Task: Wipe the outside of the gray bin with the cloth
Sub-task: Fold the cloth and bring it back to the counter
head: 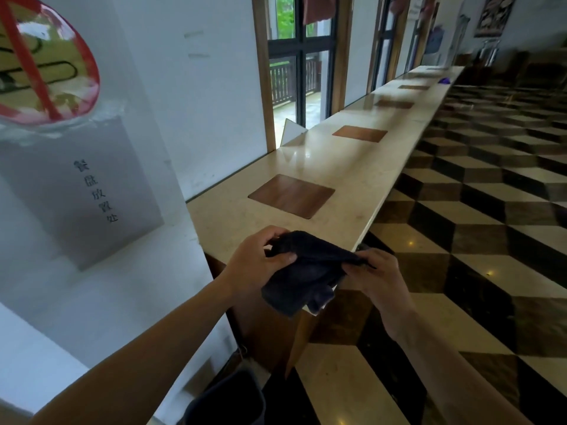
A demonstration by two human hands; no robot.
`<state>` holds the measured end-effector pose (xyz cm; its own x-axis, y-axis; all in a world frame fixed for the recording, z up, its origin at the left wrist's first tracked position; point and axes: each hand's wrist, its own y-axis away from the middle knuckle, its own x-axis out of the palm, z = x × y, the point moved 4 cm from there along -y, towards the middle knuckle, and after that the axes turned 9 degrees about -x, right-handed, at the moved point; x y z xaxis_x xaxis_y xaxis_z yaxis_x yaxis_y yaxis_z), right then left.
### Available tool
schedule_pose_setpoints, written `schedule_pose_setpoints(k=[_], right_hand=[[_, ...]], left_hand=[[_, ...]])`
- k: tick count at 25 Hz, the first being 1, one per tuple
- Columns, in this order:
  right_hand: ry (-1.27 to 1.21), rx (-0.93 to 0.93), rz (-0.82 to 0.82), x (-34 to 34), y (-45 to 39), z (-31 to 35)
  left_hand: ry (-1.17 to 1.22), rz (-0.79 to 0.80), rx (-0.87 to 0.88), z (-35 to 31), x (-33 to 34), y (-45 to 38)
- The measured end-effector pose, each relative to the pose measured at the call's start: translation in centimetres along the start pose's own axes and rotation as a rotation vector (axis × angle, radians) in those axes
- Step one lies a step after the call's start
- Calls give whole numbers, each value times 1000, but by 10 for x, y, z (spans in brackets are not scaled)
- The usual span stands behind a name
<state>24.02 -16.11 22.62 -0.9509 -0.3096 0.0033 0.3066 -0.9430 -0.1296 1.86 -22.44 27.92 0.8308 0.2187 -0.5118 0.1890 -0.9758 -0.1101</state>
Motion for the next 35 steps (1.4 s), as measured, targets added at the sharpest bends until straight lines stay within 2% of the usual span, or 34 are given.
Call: schedule_pose_setpoints(k=[3,8,15,19,23,28,31,35], right_hand=[[-25,0,-16,4,-27,-2],[-51,37,-62,22,-84,-12],[263,-67,-95,33,-156,-37],[320,-5,-135,22,-191,-69],[329,130,-138,7,-230,-118],[344,340,-59,-12,-282,-197],[390,459,9,-17,-314,-237],[536,381,176,-10,-358,-266]], left_hand=[[104,-36,-39,23,6,-22],[340,2,-173,63,8,-71],[441,46,-260,110,5,-146],[454,39,-367,132,32,-183],[502,29,-574,169,72,-216],[412,-32,-826,226,126,-258],[313,-17,-916,260,146,-289],[9,20,-882,295,155,-321]])
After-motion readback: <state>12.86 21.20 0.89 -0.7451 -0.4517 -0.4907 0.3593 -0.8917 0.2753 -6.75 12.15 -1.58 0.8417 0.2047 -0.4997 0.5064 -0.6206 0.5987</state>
